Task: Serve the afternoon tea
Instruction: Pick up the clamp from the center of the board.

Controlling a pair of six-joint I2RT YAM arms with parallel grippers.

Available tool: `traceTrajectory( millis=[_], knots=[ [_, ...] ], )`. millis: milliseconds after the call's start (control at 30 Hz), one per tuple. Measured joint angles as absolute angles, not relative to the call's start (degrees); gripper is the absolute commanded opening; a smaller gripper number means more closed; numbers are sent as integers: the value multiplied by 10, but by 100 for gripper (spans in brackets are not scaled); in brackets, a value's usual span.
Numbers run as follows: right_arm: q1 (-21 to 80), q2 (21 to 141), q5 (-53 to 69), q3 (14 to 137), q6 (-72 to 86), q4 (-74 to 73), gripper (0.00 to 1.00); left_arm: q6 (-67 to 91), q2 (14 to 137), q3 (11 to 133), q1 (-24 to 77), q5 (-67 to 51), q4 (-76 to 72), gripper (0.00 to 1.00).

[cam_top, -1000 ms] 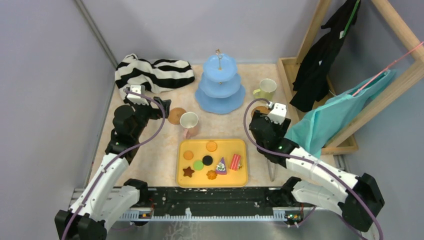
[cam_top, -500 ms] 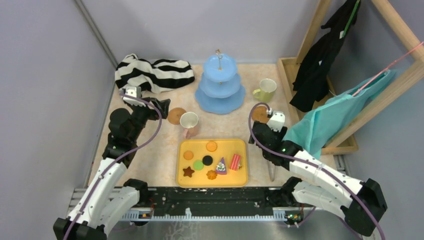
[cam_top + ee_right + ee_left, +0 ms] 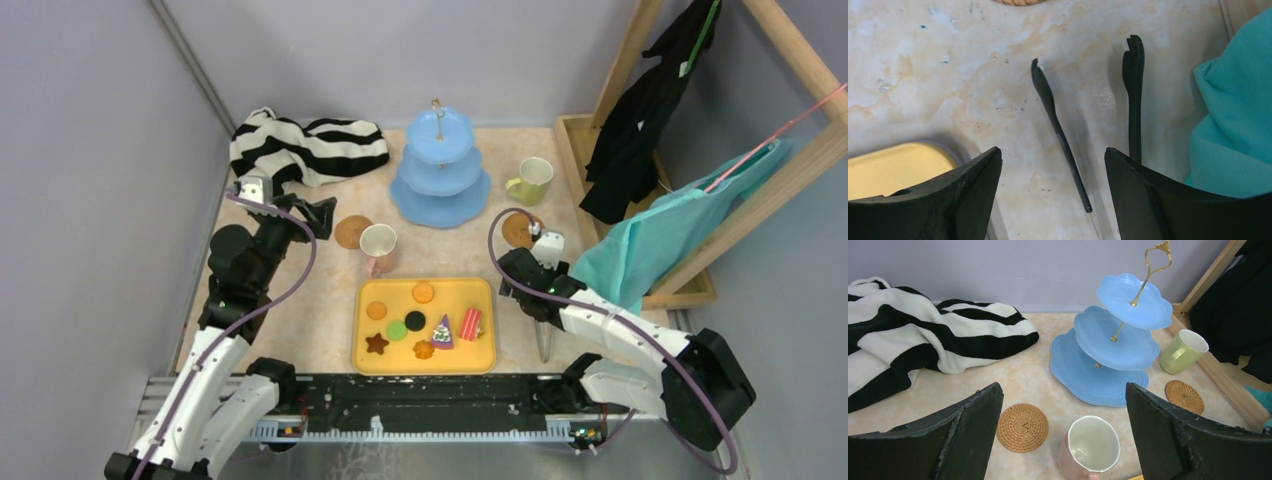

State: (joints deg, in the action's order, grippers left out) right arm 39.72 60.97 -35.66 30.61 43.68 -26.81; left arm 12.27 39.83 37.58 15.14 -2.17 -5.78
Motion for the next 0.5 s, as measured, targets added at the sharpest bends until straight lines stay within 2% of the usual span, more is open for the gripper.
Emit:
traceTrajectory(
  millis=[167,500],
  knots=[
    [368,627,-340,301,425,-240,73,124,396,376,151,-22,-58,96],
    [359,679,-321,300,420,-203,60,124,394,376,151,-16,-54,97]
  ],
)
